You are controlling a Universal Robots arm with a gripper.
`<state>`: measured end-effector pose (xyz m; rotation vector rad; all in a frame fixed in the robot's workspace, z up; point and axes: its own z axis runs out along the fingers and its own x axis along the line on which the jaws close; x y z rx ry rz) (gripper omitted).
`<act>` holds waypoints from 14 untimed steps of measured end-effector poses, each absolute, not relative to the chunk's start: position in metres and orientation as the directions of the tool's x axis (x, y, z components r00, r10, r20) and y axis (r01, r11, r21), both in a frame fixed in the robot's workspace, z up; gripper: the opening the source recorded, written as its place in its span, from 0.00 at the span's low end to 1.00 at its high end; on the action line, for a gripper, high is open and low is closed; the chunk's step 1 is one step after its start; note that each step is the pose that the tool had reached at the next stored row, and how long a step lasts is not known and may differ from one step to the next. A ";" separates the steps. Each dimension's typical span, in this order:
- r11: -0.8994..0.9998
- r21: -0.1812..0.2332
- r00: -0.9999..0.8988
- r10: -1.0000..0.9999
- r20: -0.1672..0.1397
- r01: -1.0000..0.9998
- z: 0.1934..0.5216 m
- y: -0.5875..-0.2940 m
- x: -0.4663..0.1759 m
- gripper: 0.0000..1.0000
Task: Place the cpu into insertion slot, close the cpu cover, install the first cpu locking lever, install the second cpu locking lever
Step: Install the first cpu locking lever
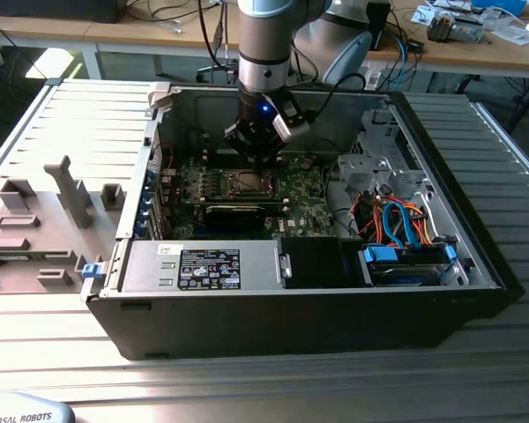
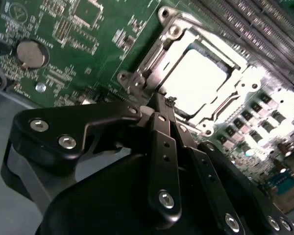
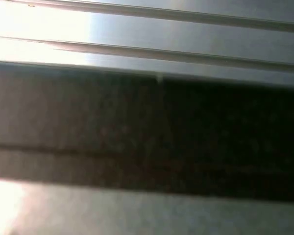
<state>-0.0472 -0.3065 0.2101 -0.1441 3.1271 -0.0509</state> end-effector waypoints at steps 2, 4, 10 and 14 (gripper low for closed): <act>0.995 -0.033 -0.996 -0.092 -0.009 -0.092 0.210 -0.311 -0.047 0.11; 0.995 -0.033 -0.996 -0.092 -0.009 -0.092 0.210 -0.316 -0.047 0.11; 0.995 -0.033 -0.996 -0.092 -0.009 -0.092 0.210 -0.329 -0.047 0.11; 0.995 -0.033 -0.996 -0.092 -0.009 -0.092 0.210 -0.337 -0.047 0.11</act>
